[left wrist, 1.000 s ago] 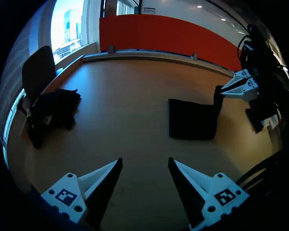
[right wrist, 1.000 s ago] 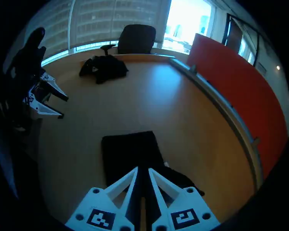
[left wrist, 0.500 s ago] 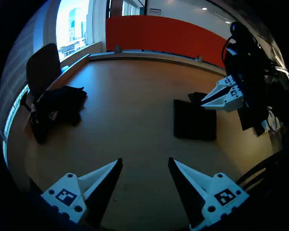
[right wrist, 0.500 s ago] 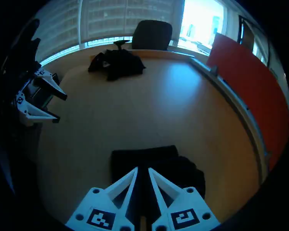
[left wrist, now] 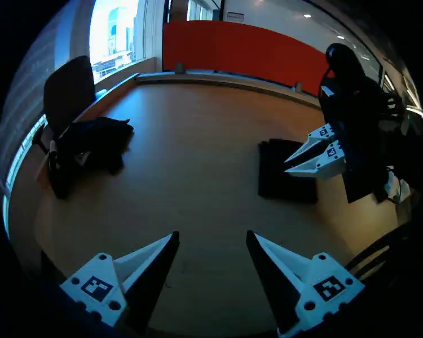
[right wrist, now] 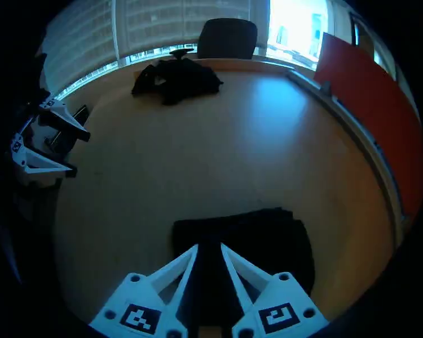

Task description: Fold towel

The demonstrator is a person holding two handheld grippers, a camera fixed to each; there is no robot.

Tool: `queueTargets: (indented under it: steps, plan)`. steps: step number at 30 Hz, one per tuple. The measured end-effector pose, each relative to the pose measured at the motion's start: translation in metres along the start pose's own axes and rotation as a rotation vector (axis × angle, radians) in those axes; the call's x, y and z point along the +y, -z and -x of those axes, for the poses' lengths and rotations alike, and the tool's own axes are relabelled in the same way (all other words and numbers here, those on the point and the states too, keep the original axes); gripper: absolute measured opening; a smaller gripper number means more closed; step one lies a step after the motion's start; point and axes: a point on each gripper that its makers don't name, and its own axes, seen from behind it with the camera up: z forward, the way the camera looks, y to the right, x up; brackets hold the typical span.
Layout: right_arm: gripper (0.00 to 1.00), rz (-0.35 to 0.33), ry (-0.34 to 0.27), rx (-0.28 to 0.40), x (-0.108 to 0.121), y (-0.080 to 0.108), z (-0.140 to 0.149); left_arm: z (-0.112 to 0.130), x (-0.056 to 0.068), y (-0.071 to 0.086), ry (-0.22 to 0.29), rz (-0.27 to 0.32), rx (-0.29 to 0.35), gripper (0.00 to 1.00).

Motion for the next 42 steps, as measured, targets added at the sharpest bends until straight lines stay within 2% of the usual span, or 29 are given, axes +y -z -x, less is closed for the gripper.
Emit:
queueTargets:
  steps: [4, 5, 7, 15, 30, 42]
  plan:
    - [0.58, 0.006, -0.021, 0.015, 0.002, 0.006, 0.000, -0.002, 0.000, 0.000, -0.004, 0.002, 0.004, 0.88]
    - [0.64, 0.007, -0.027, 0.020, 0.002, 0.007, 0.000, -0.003, 0.000, 0.000, -0.005, 0.003, 0.005, 0.88]
    - [0.67, 0.012, -0.039, 0.028, 0.003, 0.010, 0.000, -0.004, 0.000, 0.000, -0.007, 0.004, 0.006, 0.88]
    - [0.69, 0.038, -0.076, 0.040, 0.006, 0.020, 0.007, -0.005, 0.002, 0.000, -0.014, 0.008, 0.007, 0.88]
    - [0.69, 0.081, -0.138, 0.023, -0.003, 0.042, 0.046, -0.005, 0.004, 0.002, -0.026, 0.011, 0.009, 0.87]
    - [0.69, 0.103, -0.198, 0.001, -0.016, 0.047, 0.074, -0.005, 0.006, 0.003, -0.035, 0.016, 0.009, 0.88]
